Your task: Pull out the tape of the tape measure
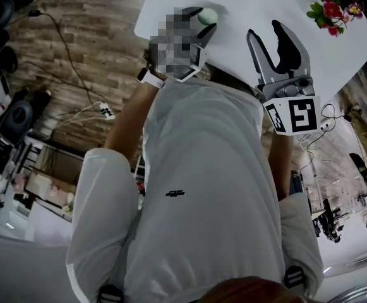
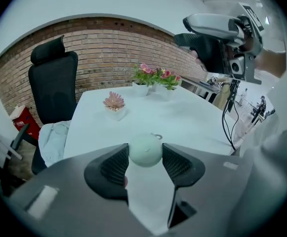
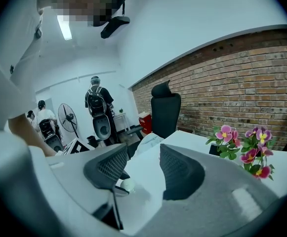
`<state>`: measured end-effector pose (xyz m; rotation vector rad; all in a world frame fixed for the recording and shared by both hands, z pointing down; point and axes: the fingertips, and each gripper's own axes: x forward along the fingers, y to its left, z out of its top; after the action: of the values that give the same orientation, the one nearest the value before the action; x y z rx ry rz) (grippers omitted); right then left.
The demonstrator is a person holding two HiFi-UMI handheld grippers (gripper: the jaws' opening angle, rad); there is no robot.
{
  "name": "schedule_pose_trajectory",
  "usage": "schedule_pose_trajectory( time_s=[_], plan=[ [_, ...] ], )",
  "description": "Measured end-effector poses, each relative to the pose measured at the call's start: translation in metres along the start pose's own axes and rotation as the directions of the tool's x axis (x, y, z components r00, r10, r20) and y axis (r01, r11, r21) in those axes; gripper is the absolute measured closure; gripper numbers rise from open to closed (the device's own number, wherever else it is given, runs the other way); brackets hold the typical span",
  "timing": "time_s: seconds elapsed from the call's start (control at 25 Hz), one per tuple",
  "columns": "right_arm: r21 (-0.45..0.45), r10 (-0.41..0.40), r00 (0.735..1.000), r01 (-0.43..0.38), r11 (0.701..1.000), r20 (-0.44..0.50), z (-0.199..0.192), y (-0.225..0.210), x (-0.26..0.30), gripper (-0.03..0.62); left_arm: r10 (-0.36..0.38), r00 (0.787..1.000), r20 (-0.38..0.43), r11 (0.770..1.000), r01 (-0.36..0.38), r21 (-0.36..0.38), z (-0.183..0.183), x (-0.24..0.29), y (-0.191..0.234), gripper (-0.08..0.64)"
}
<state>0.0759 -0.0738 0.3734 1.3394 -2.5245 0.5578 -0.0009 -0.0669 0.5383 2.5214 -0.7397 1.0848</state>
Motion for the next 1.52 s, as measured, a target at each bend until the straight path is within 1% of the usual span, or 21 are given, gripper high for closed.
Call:
schedule_pose_trajectory(
  time_s=[0.32, 0.6, 1.04, 1.32, 1.52],
  plan=[
    [-0.032, 0.002, 1.0, -0.002, 0.999, 0.017, 0.016, 0.002, -0.007, 0.382, 0.041, 0.998, 0.056, 0.999, -0.039, -0.022, 0.024, -0.027, 0.006, 0.327],
    [-0.057, 0.011, 0.999, -0.009, 0.998, 0.03, 0.03, 0.005, -0.016, 0.382, 0.073, 0.991, 0.111, 0.997, -0.068, -0.043, 0.049, -0.054, 0.008, 0.327],
    [-0.094, 0.012, 0.997, -0.005, 0.996, 0.072, 0.055, 0.01, -0.027, 0.382, 0.106, 0.975, 0.197, 0.994, -0.098, -0.05, 0.086, -0.103, 0.006, 0.327],
    [-0.1, 0.028, 0.996, -0.019, 0.995, 0.089, 0.064, 0.019, -0.032, 0.382, 0.127, 0.961, 0.244, 0.991, -0.113, -0.071, 0.1, -0.129, 0.007, 0.327],
    [-0.121, 0.036, 0.994, -0.023, 0.992, 0.099, 0.07, 0.025, -0.036, 0.382, 0.141, 0.951, 0.277, 0.99, -0.128, -0.065, 0.11, -0.151, 0.009, 0.327]
  ],
)
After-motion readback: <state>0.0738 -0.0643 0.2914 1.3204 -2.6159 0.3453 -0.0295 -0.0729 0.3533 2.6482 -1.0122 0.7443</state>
